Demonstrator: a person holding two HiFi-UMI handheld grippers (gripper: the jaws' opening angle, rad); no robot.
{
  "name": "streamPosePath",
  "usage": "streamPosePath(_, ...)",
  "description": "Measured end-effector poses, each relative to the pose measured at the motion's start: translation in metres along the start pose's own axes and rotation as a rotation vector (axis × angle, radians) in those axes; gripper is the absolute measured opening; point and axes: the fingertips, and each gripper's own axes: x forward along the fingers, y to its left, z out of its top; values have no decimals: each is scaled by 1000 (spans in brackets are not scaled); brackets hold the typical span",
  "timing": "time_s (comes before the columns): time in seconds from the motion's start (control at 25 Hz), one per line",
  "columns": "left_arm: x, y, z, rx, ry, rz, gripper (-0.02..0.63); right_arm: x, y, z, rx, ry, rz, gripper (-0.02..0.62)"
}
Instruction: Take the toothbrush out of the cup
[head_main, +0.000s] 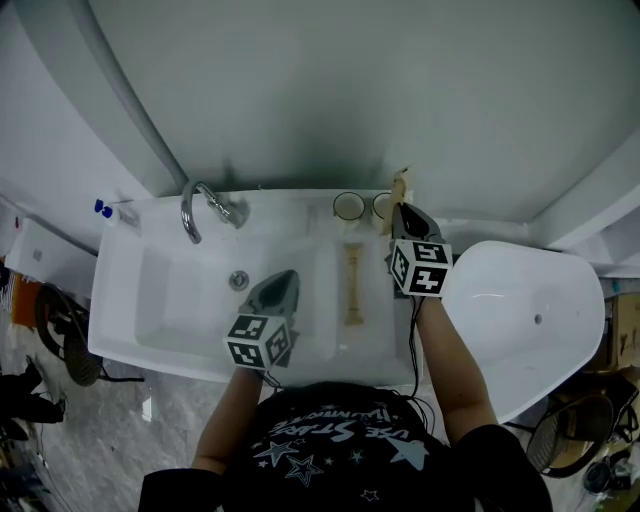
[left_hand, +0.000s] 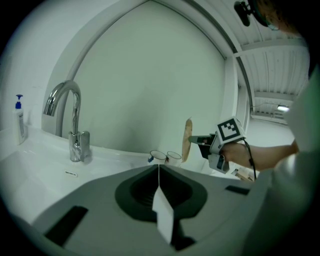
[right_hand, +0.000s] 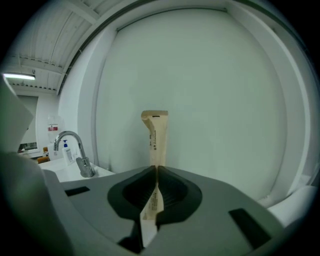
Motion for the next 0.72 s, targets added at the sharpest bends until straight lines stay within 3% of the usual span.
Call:
streamPosePath(0.44, -26, -18, -20, 1, 20, -21, 20, -53, 16, -57, 60, 115, 11, 26)
streamPosePath(0.6, -33, -27, -23, 51, 9, -28, 19, -65, 23, -83, 93, 181, 12, 26)
streamPosePath(0.72, -35, -30, -28, 30, 15, -43, 19, -70, 27, -104, 116, 251, 10, 25)
